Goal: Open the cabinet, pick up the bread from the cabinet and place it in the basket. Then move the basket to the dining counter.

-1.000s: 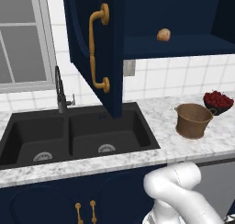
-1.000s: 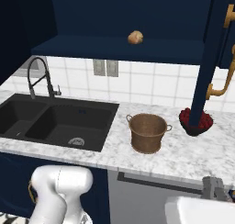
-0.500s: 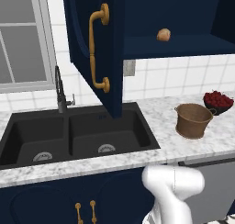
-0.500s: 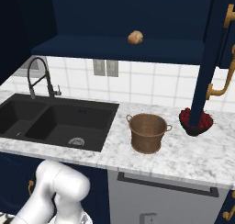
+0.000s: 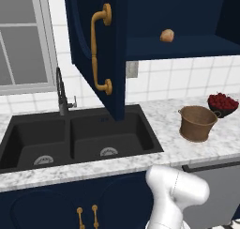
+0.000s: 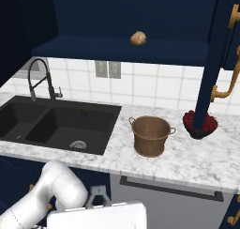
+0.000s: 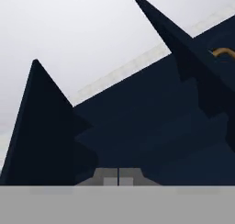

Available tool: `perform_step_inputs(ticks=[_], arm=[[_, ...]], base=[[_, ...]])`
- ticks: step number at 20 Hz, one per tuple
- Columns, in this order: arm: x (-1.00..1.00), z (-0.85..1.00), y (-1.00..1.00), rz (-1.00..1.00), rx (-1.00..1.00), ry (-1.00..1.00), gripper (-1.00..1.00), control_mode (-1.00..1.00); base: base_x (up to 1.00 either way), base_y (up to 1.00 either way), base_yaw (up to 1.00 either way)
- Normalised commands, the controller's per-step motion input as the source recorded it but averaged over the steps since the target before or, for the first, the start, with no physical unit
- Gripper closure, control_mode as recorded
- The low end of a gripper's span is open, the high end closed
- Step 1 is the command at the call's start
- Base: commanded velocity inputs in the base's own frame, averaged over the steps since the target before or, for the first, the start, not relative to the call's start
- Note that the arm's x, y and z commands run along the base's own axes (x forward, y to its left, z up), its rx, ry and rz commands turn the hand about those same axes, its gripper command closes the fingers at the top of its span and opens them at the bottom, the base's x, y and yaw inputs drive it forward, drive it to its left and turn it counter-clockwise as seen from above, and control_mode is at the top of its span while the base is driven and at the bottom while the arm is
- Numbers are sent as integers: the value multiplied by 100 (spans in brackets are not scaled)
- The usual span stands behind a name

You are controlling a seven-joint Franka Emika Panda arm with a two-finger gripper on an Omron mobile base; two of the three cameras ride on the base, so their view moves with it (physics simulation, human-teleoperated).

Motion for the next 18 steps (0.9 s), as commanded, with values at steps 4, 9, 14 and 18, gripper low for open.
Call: perform_step_inputs(ticks=[4,9,14,18], arm=[[91,41,100,-7,-35,13,100,-100],[100,37,65,-17,-33,34,100,-100],[100,11,2,-28,-29,54,100,-100],[100,0,0,-28,-29,59,100,-100]], base=[[0,0,0],[0,0,0],[0,0,0],[0,0,0]])
